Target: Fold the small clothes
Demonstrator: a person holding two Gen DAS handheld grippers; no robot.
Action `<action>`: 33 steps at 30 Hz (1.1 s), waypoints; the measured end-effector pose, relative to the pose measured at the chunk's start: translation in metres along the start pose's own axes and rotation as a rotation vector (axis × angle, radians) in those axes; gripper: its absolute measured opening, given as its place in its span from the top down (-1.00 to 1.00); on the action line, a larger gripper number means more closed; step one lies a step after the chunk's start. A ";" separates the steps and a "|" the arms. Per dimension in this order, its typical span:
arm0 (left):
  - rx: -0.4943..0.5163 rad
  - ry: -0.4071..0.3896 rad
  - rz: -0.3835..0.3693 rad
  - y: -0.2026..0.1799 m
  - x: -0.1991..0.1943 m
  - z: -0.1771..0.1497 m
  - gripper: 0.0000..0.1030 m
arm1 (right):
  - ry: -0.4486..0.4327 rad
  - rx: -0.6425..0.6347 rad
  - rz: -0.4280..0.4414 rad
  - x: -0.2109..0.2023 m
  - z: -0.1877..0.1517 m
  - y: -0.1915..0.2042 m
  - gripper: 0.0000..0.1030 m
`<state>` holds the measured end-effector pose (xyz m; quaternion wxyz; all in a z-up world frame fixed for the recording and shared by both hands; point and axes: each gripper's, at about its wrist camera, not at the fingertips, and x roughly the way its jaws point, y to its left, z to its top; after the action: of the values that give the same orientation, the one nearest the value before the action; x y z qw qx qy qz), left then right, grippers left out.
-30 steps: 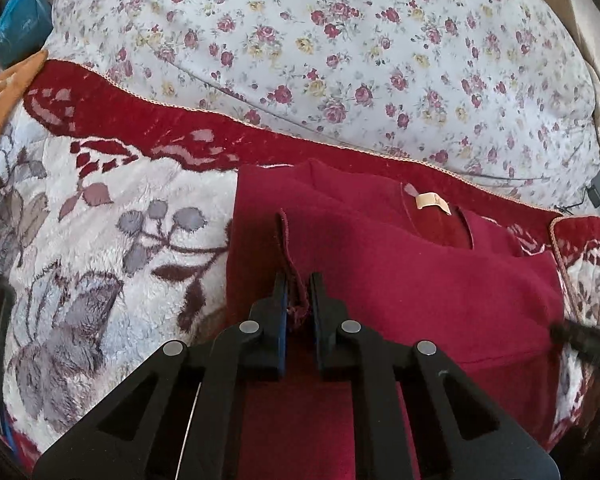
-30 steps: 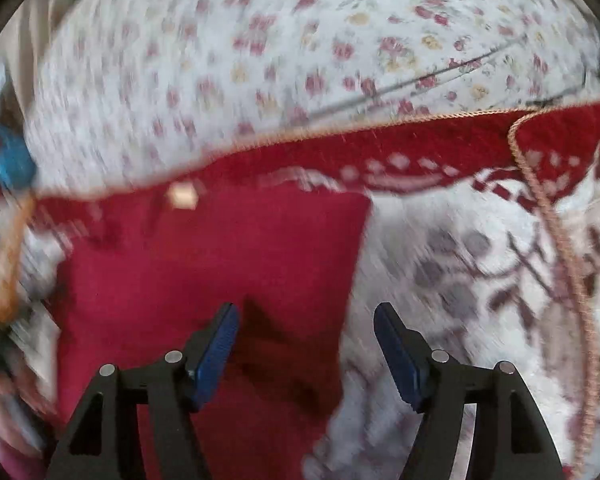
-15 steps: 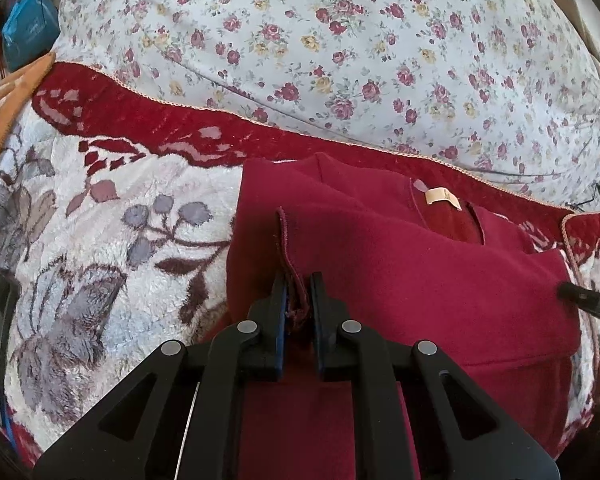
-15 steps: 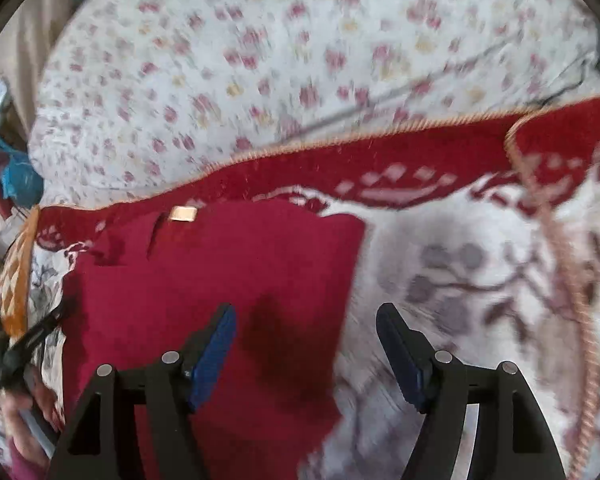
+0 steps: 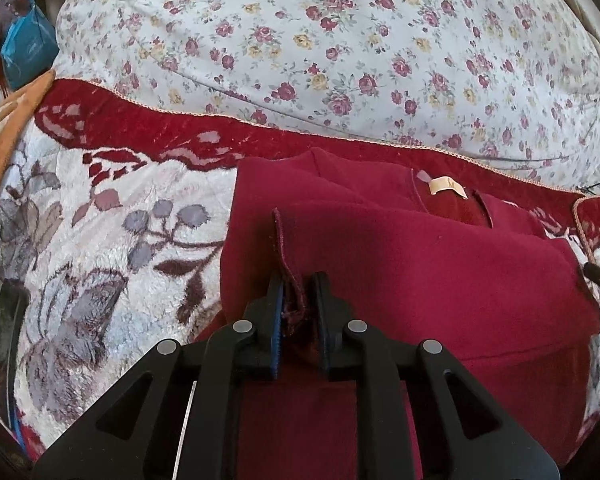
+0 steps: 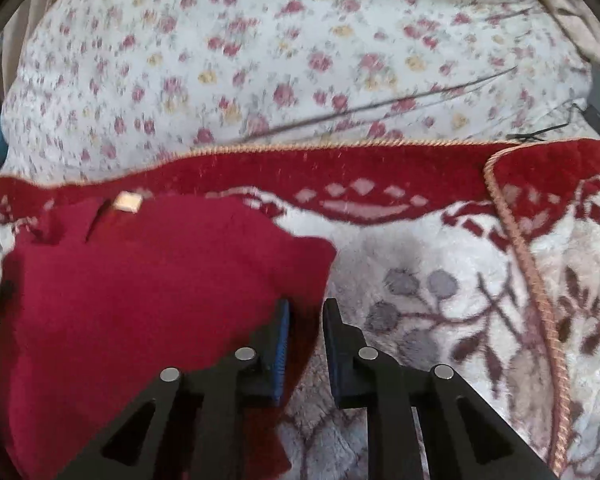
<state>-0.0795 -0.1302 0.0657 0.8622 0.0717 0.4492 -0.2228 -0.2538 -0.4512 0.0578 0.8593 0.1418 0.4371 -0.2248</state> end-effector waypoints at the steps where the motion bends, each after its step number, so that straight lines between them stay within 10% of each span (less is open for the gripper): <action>1: -0.003 0.000 -0.001 0.000 0.000 0.000 0.74 | -0.015 0.022 -0.012 -0.010 0.001 -0.002 0.36; 8: 0.007 -0.015 0.019 -0.002 -0.004 -0.004 0.73 | -0.048 -0.030 0.117 -0.051 -0.017 0.025 0.19; 12: 0.018 -0.019 0.027 -0.003 -0.006 -0.007 0.73 | 0.064 -0.104 0.018 -0.016 -0.041 0.035 0.19; 16: 0.013 -0.012 0.009 -0.003 -0.010 -0.011 0.42 | 0.056 -0.041 0.048 -0.026 -0.044 0.024 0.19; 28: 0.068 -0.063 0.080 -0.008 -0.059 -0.039 0.42 | 0.077 0.005 0.117 -0.053 -0.068 0.023 0.10; 33: 0.054 -0.024 0.021 0.002 -0.081 -0.071 -0.06 | 0.101 -0.009 0.172 -0.063 -0.087 0.032 0.06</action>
<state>-0.1717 -0.0798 0.0890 0.8675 0.0971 0.4320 -0.2267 -0.3302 -0.3685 0.0606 0.8530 0.1861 0.4669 -0.1406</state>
